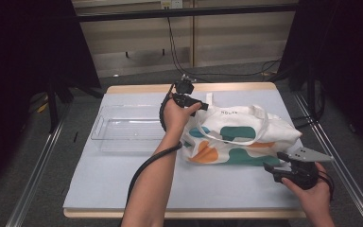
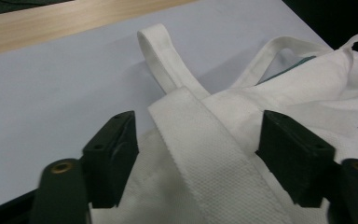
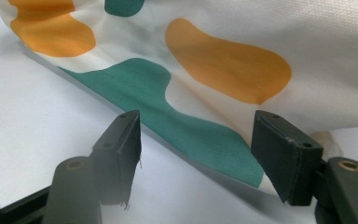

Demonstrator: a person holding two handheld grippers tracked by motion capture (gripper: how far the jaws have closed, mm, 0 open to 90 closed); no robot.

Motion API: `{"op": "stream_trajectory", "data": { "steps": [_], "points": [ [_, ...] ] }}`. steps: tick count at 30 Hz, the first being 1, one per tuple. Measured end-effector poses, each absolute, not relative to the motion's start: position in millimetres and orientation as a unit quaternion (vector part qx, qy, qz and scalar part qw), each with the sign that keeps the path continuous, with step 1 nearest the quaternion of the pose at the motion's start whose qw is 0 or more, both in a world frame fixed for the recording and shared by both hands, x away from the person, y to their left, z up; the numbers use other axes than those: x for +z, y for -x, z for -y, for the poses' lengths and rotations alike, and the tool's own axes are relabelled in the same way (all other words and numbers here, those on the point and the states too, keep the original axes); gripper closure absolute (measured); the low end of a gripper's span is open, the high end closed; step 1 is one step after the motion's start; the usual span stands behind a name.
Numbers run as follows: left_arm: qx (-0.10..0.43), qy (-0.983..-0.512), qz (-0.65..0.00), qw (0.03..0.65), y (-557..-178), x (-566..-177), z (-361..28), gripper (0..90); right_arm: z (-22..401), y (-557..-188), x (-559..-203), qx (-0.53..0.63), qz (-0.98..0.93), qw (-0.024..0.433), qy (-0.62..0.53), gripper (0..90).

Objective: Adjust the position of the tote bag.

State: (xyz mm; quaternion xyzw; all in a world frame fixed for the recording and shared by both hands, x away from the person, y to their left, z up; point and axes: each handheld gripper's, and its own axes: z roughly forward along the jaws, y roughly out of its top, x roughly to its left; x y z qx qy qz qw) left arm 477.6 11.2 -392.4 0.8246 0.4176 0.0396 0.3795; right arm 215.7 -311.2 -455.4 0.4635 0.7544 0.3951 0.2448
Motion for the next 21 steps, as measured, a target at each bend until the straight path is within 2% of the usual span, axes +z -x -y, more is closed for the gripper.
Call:
{"op": "stream_trajectory", "data": {
  "steps": [5,10,11,12,13,16,18,21],
  "points": [
    [0.035,-0.819,-0.431,0.378,-483.1,-396.4,-11.8,28.5,310.2,-215.7,-455.0,0.396,-0.755,0.245,-0.462,33.2],
    [0.025,-0.819,-0.436,0.373,-485.5,-399.4,-10.8,34.4,311.0,-215.9,-455.1,0.396,-0.755,0.246,-0.46,33.2],
    [0.021,-0.823,-0.43,0.37,-485.6,-399.3,-11.3,46.0,311.6,-215.9,-455.0,0.396,-0.756,0.245,-0.46,33.1],
    [0.019,-0.825,-0.429,0.367,-484.8,-399.1,-10.6,46.0,311.6,-215.9,-455.0,0.396,-0.756,0.245,-0.46,33.1],
    [0.009,-0.833,-0.425,0.354,-483.8,-398.6,-10.2,54.4,311.6,-215.8,-454.7,0.397,-0.755,0.245,-0.462,33.1],
    [-0.001,-0.832,-0.433,0.347,-482.1,-396.7,-11.4,64.3,311.2,-215.8,-454.4,0.397,-0.754,0.246,-0.461,33.0],
    [-0.002,-0.831,-0.431,0.352,-479.1,-390.8,-15.1,69.8,309.6,-215.8,-453.9,0.4,-0.755,0.244,-0.458,32.7],
    [0.001,-0.831,-0.425,0.359,-476.3,-384.5,-18.7,70.9,306.2,-215.8,-453.0,0.404,-0.756,0.242,-0.454,31.8]
  ]
}}
